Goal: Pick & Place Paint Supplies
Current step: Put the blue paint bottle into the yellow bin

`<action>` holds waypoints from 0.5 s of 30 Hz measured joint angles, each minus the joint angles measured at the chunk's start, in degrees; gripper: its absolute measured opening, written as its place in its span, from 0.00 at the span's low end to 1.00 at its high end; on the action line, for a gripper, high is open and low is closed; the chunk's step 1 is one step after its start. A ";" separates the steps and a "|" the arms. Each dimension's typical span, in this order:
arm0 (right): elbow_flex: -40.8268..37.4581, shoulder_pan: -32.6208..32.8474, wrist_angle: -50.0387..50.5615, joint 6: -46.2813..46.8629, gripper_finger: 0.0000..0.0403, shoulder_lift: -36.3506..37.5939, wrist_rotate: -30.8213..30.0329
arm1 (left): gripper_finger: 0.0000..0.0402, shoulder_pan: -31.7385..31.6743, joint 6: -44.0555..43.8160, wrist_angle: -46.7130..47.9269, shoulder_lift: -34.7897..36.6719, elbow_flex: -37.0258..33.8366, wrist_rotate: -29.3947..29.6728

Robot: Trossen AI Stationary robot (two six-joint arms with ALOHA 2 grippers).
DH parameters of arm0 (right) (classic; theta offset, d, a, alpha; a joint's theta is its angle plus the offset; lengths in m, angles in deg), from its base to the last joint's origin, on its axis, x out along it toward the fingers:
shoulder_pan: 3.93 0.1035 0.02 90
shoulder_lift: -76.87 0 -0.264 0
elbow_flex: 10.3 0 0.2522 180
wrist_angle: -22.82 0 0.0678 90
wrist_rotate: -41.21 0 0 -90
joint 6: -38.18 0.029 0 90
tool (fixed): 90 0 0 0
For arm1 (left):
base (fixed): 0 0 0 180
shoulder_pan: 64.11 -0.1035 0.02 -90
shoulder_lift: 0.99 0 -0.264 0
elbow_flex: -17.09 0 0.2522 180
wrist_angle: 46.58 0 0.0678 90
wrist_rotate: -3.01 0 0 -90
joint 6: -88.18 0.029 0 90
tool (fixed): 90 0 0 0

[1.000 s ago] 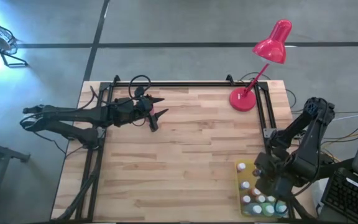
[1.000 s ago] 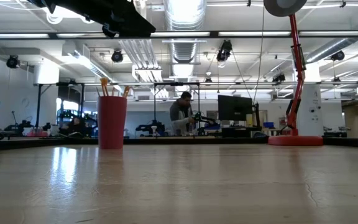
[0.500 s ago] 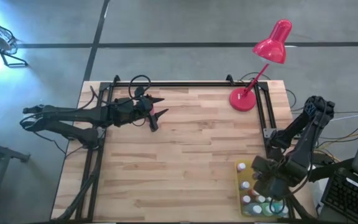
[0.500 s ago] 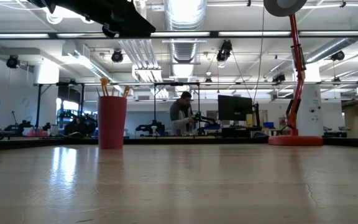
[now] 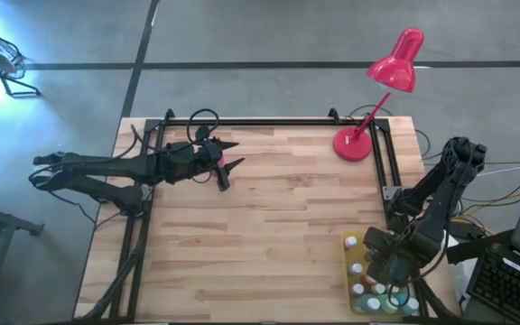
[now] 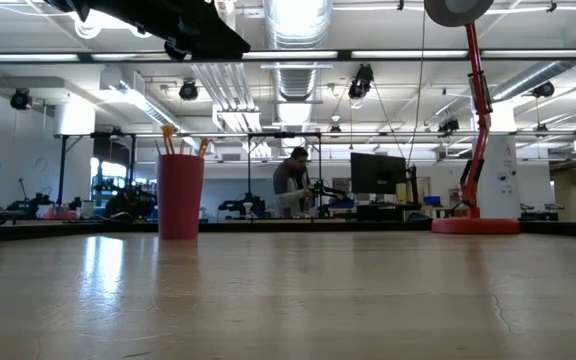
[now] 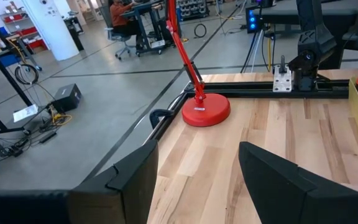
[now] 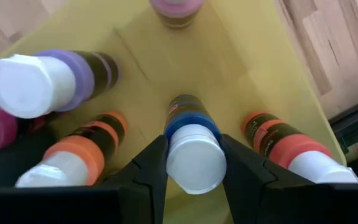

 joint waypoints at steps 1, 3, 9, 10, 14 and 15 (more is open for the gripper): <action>-0.15 0.00 -0.06 -0.01 0.27 0.05 -0.02 | 0.57 0.00 0.00 0.00 -0.01 0.00 0.00; -0.37 0.00 -0.02 -0.53 0.27 0.07 -0.01 | 0.57 0.00 -0.02 0.02 -0.02 0.00 0.00; -1.06 0.00 -0.85 -0.93 0.27 0.11 0.01 | 0.57 0.00 0.00 0.02 -0.02 0.00 0.00; -1.14 0.00 -0.89 -1.00 0.27 0.11 0.03 | 0.57 0.00 0.00 0.02 0.00 0.00 0.00; -1.16 0.00 -0.85 -1.72 0.29 0.10 0.09 | 0.57 0.00 0.00 0.02 -0.02 0.00 0.00; -1.12 0.00 -0.83 -1.74 0.30 0.11 0.30 | 0.57 0.00 0.00 0.02 0.00 0.00 0.00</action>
